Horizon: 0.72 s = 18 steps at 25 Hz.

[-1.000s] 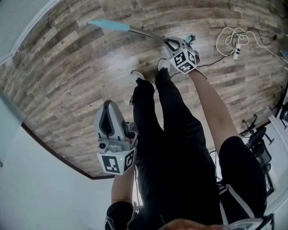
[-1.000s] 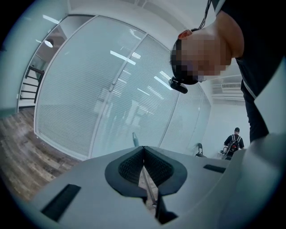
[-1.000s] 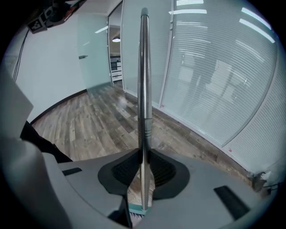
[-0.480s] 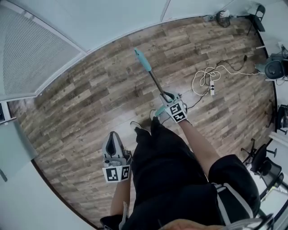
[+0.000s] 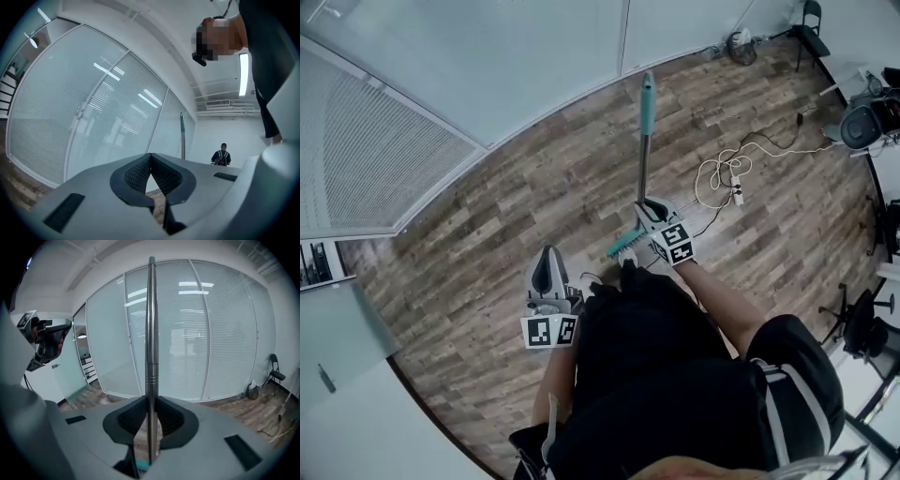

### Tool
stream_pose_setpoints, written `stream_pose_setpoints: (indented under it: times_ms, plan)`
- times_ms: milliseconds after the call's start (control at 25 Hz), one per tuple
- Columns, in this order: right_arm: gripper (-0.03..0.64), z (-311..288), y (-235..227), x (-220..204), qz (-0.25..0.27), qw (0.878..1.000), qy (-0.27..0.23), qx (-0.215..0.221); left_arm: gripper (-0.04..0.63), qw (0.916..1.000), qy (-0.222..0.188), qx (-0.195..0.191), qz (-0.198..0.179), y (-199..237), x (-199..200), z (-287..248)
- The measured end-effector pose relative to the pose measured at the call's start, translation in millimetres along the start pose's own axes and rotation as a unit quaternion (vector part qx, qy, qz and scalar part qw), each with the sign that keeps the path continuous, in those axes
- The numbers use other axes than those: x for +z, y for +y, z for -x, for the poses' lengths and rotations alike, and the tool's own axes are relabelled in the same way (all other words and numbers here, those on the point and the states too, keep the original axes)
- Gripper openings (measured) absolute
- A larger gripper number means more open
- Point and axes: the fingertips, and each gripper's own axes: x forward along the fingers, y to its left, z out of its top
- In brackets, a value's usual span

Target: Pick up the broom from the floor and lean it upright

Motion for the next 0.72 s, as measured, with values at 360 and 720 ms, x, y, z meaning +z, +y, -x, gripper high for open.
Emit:
stream_pose_setpoints:
  times_ms: [360, 720]
  plan:
    - [0.077, 2, -29, 57, 0.057, 0.996, -0.066, -0.009, 0.018, 0.9988, 0.012, -0.042, -0.02, -34, -10, -18]
    - [0.077, -3, -98, 99, 0.015, 0.993, -0.117, -0.03, 0.018, 0.9994, -0.008, -0.027, -0.021, -35, -9, -70]
